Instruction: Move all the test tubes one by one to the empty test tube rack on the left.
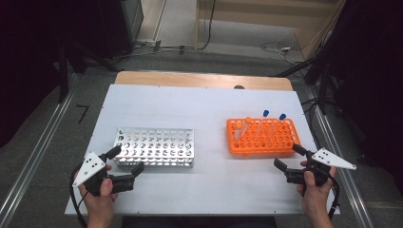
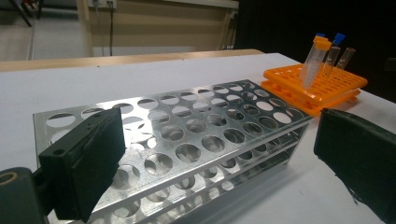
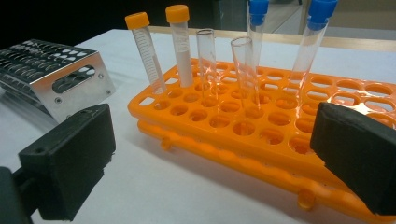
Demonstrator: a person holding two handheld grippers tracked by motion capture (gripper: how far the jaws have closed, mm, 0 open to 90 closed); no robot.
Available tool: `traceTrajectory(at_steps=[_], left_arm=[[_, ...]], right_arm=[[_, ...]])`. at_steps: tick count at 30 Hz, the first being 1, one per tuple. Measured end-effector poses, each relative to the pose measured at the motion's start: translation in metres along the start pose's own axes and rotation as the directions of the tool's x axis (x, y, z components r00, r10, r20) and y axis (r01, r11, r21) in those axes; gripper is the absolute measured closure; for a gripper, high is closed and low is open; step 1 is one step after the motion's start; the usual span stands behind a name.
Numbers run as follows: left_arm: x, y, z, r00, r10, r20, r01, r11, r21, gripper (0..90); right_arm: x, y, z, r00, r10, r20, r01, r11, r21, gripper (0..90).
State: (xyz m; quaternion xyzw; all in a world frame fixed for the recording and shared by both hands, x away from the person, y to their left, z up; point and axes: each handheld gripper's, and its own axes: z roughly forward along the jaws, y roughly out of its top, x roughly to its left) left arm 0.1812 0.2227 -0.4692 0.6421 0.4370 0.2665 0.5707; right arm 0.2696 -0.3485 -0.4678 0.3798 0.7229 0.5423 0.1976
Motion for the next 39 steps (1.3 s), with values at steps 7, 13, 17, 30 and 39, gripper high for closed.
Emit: traceTrajectory(at_steps=[7, 13, 17, 30, 39], left_arm=[[-0.001, -0.001, 0.002, 1.0, 0.007, 0.005, -0.007, 1.0, 0.005, 2.2], [-0.002, -0.001, 0.002, 1.0, 0.009, 0.004, -0.009, 0.9999, 0.01, 2.2], [-0.002, -0.001, 0.001, 1.0, 0.006, 0.001, -0.006, 1.0, 0.007, 2.3], [-0.003, -0.001, 0.002, 1.0, 0.003, 0.005, -0.003, 1.0, 0.006, 2.3], [-0.002, -0.001, 0.003, 1.0, 0.0, 0.01, 0.0, 1.0, 0.007, 2.3]], right_arm=[[0.001, 0.003, -0.003, 0.9999, 0.002, 0.017, -0.002, 1.0, 0.011, 0.0], [-0.001, 0.012, -0.003, 0.9994, 0.018, 0.03, -0.018, 0.999, 0.026, 0.0], [-0.002, 0.02, 0.001, 0.9986, -0.005, 0.052, 0.003, 0.999, 0.044, 3.5], [-0.016, 0.027, 0.048, 0.996, 0.017, 0.088, -0.028, 0.991, 0.129, 36.0], [-0.024, 0.022, 0.072, 0.9962, 0.006, 0.087, -0.021, 0.984, 0.175, 57.0]])
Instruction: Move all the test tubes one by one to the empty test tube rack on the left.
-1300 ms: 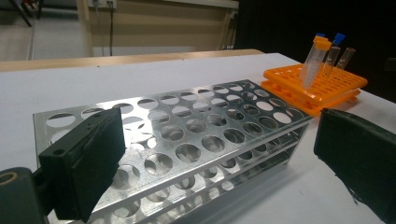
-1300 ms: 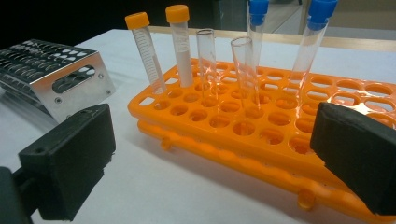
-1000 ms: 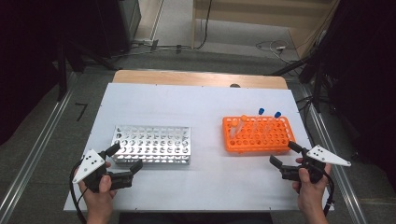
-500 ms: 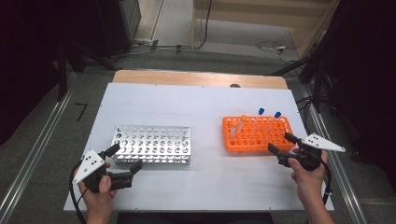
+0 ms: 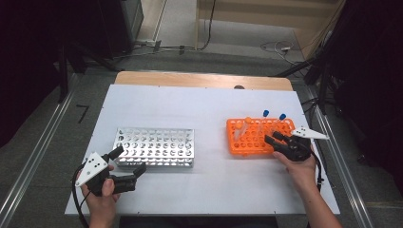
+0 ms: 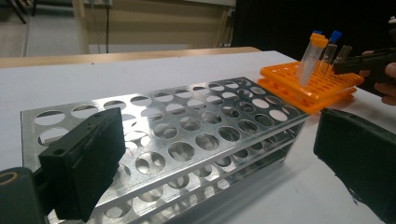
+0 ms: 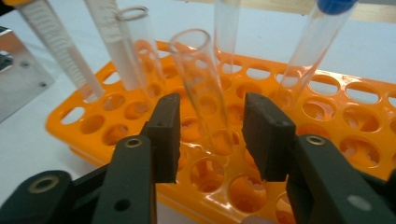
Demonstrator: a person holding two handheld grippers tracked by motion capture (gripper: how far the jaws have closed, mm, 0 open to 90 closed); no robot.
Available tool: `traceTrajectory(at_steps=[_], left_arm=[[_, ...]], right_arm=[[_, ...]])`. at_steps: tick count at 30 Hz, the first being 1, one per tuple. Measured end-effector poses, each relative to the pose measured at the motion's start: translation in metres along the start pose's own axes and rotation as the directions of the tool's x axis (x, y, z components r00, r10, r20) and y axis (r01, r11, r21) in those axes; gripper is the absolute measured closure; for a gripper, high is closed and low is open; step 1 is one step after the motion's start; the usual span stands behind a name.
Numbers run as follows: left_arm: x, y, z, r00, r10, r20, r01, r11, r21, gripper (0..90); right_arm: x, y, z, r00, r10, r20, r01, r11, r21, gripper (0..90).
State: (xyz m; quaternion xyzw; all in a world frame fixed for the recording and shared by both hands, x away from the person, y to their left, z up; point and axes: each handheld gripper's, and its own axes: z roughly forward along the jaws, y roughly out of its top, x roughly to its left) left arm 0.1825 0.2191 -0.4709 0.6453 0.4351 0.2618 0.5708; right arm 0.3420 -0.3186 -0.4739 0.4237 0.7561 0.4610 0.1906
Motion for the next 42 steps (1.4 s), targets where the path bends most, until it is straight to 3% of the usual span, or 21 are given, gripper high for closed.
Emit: traceTrajectory(at_steps=[4, 10, 20, 25, 33, 42], left_arm=[[0.0, 0.0, 0.0, 1.0, 0.001, 0.002, -0.001, 1.0, 0.001, 2.3], [-0.002, 0.0, 0.001, 1.0, 0.003, 0.006, -0.003, 1.0, -0.001, 2.3], [-0.005, 0.001, 0.002, 0.9998, 0.011, 0.018, -0.012, 0.9999, 0.002, 2.3], [-0.008, 0.002, 0.003, 0.9996, 0.014, 0.024, -0.014, 0.9999, 0.003, 2.3], [-0.018, 0.007, 0.005, 0.9988, 0.034, 0.035, -0.034, 0.9994, 0.01, 2.3], [-0.038, 0.019, 0.012, 0.9951, 0.062, 0.077, -0.063, 0.9979, 0.016, 2.3]], right_arm=[[0.002, -0.002, 0.006, 0.9996, -0.026, 0.015, 0.026, 1.0, 0.008, 60.9], [0.005, -0.008, 0.008, 0.996, -0.054, 0.071, 0.055, 0.998, -0.019, 73.3], [0.003, 0.0, -0.008, 0.9984, -0.024, 0.052, 0.029, 0.995, -0.1, 73.7], [0.013, 0.01, -0.028, 0.9995, -0.032, 0.009, 0.033, 0.987, -0.156, 73.7], [0.033, 0.014, -0.04, 0.9974, -0.055, -0.046, 0.048, 0.988, -0.145, 73.7], [0.066, 0.013, -0.047, 0.9861, -0.096, -0.136, 0.077, 0.988, -0.134, 73.7]])
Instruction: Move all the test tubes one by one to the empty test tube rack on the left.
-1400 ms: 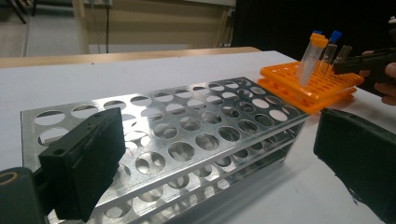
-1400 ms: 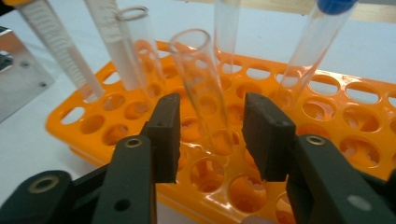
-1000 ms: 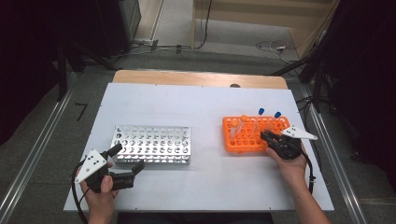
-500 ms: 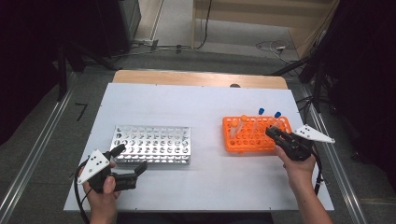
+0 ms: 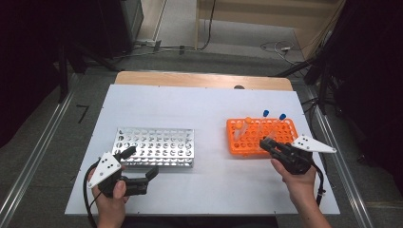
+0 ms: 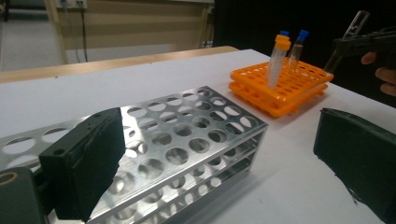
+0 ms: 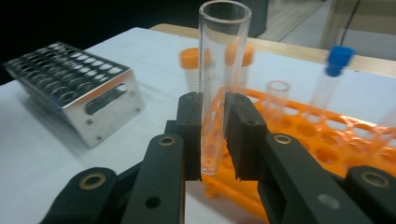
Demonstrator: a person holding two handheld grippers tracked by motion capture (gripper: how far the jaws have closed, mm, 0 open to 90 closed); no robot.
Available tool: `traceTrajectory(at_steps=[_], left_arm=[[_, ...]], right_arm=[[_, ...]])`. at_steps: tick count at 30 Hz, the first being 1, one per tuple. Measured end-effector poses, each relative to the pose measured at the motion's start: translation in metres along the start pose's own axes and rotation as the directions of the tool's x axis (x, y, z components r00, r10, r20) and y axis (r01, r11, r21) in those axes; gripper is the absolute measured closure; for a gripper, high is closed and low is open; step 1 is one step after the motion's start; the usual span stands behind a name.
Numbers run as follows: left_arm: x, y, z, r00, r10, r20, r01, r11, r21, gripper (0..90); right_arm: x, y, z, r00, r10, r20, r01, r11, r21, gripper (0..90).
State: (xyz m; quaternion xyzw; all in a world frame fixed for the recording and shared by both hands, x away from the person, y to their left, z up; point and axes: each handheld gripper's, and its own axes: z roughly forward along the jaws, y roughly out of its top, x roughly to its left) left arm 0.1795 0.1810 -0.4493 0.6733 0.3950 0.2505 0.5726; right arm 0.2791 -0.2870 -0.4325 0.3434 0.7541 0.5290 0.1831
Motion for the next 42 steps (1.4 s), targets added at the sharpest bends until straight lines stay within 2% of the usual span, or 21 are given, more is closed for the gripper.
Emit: traceTrajectory(at_steps=[4, 7, 10, 13, 17, 22, 25, 27, 29, 31, 33, 35, 37, 38, 39, 42], left_arm=[[-0.01, 0.005, 0.01, 0.9991, 0.019, 0.039, -0.02, 0.9996, 0.018, 2.3], [-0.019, 0.008, 0.019, 0.9972, 0.032, 0.068, -0.034, 0.999, 0.03, 2.3], [-0.026, 0.012, 0.027, 0.9942, 0.044, 0.098, -0.049, 0.9979, 0.042, 2.3], [-0.032, 0.016, 0.037, 0.9874, 0.048, 0.151, -0.059, 0.9961, 0.066, 2.2], [-0.039, 0.02, 0.048, 0.9775, 0.049, 0.205, -0.066, 0.9949, 0.077, 2.2], [-0.048, 0.027, 0.061, 0.9713, 0.052, 0.232, -0.072, 0.9943, 0.079, 2.2], [-0.053, 0.032, 0.068, 0.9618, 0.049, 0.269, -0.074, 0.9935, 0.086, 5.9], [-0.057, 0.035, 0.074, 0.9534, 0.049, 0.298, -0.08, 0.9926, 0.092, 6.7], [-0.062, 0.037, 0.08, 0.9504, 0.045, 0.308, -0.079, 0.992, 0.098, 7.8], [-0.068, 0.038, 0.086, 0.9501, 0.047, 0.308, -0.085, 0.9898, 0.114, 13.6], [-0.072, 0.039, 0.091, 0.9433, 0.037, 0.33, -0.081, 0.9892, 0.122, 13.8], [-0.076, 0.039, 0.093, 0.9485, 0.037, 0.314, -0.08, 0.9892, 0.123, 19.7], [-0.079, 0.039, 0.095, 0.9476, 0.037, 0.317, -0.083, 0.9878, 0.131, 28.9], [-0.081, 0.039, 0.096, 0.9465, 0.042, 0.32, -0.089, 0.9867, 0.136, 28.9], [-0.082, 0.038, 0.097, 0.945, 0.039, 0.325, -0.089, 0.9863, 0.139, 35.4], [-0.085, 0.037, 0.1, 0.9373, 0.038, 0.346, -0.094, 0.985, 0.145, 44.9]], right_arm=[[0.013, 0.0, 0.001, 0.9991, -0.008, -0.041, 0.008, 1.0, 0.006, 73.7], [0.024, 0.001, 0.007, 0.9958, -0.016, -0.09, 0.017, 1.0, 0.011, 73.7], [0.029, 0.001, 0.01, 0.9937, -0.023, -0.11, 0.025, 1.0, 0.017, 73.7], [0.039, 0.0, 0.015, 0.9881, -0.037, -0.149, 0.041, 0.999, 0.027, 73.7], [0.047, -0.002, 0.021, 0.9831, -0.048, -0.177, 0.056, 0.997, 0.046, 73.7], [0.055, -0.003, 0.027, 0.9783, -0.06, -0.198, 0.073, 0.995, 0.061, 73.7], [0.062, -0.005, 0.032, 0.973, -0.072, -0.22, 0.09, 0.993, 0.075, 73.7], [0.063, -0.005, 0.033, 0.9716, -0.075, -0.224, 0.095, 0.992, 0.079, 73.7], [0.067, -0.006, 0.036, 0.9689, -0.078, -0.235, 0.101, 0.991, 0.088, 73.7], [0.072, -0.007, 0.041, 0.9641, -0.091, -0.249, 0.119, 0.988, 0.097, 73.7], [0.074, -0.008, 0.042, 0.9628, -0.095, -0.253, 0.123, 0.987, 0.1, 73.7], [0.077, -0.008, 0.044, 0.9594, -0.105, -0.262, 0.137, 0.985, 0.105, 73.7], [0.081, -0.009, 0.048, 0.9547, -0.117, -0.274, 0.152, 0.982, 0.111, 73.7], [0.081, -0.009, 0.048, 0.9547, -0.117, -0.274, 0.152, 0.982, 0.111, 73.7], [0.084, -0.009, 0.049, 0.9533, -0.119, -0.278, 0.156, 0.981, 0.115, 73.7], [0.087, -0.01, 0.051, 0.9496, -0.128, -0.286, 0.169, 0.978, 0.124, 73.7]])
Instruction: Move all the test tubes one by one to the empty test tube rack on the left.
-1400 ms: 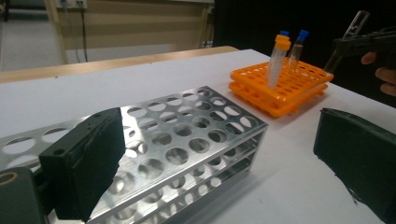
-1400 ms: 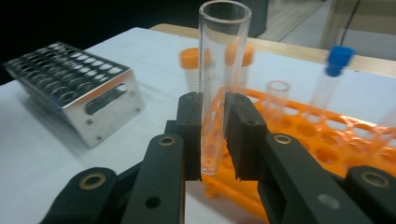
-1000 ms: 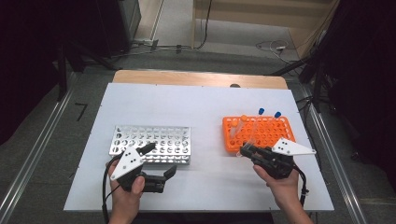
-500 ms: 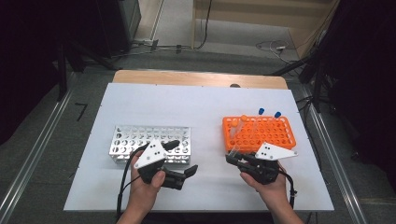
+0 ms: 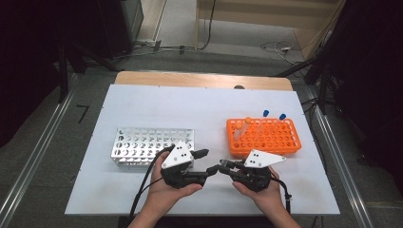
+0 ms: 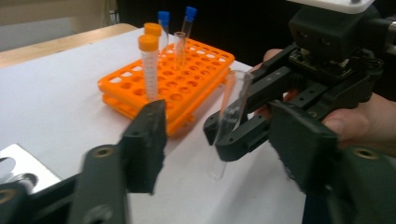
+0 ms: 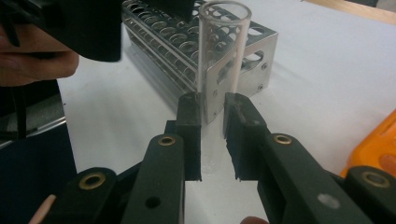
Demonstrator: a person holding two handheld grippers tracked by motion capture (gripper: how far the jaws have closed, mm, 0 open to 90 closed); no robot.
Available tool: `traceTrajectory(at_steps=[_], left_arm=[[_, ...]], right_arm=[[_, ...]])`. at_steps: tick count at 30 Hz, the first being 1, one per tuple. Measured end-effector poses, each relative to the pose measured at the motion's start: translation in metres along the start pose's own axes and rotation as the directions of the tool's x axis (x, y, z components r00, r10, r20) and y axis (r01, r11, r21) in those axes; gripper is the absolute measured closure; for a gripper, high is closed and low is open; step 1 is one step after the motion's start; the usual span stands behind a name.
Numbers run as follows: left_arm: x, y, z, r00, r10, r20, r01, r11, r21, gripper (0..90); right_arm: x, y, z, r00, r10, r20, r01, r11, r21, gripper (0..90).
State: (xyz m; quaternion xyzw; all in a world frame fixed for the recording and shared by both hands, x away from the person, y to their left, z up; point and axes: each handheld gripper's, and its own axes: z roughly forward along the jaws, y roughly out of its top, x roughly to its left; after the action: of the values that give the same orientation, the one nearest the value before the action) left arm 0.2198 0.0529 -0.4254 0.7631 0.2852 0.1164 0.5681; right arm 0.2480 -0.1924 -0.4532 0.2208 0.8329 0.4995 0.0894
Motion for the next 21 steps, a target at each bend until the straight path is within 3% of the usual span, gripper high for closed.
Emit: traceTrajectory(at_steps=[4, 14, 21], left_arm=[[-0.003, -0.001, 0.005, 0.9998, 0.007, 0.018, -0.008, 0.9999, 0.008, 52.8], [-0.008, -0.002, 0.014, 0.9997, 0.022, 0.008, -0.022, 0.999, 0.038, 69.2], [-0.009, -0.003, 0.015, 0.9993, 0.036, 0.009, -0.037, 0.9982, 0.047, 74.5]], right_arm=[[0.004, 0.0, 0.004, 0.9999, -0.01, -0.009, 0.01, 1.0, 0.008, 73.7], [0.016, 0.004, 0.011, 0.9984, -0.039, -0.042, 0.04, 0.999, 0.018, 73.7], [0.016, 0.004, 0.011, 0.9982, -0.037, -0.047, 0.038, 0.999, 0.022, 73.7]])
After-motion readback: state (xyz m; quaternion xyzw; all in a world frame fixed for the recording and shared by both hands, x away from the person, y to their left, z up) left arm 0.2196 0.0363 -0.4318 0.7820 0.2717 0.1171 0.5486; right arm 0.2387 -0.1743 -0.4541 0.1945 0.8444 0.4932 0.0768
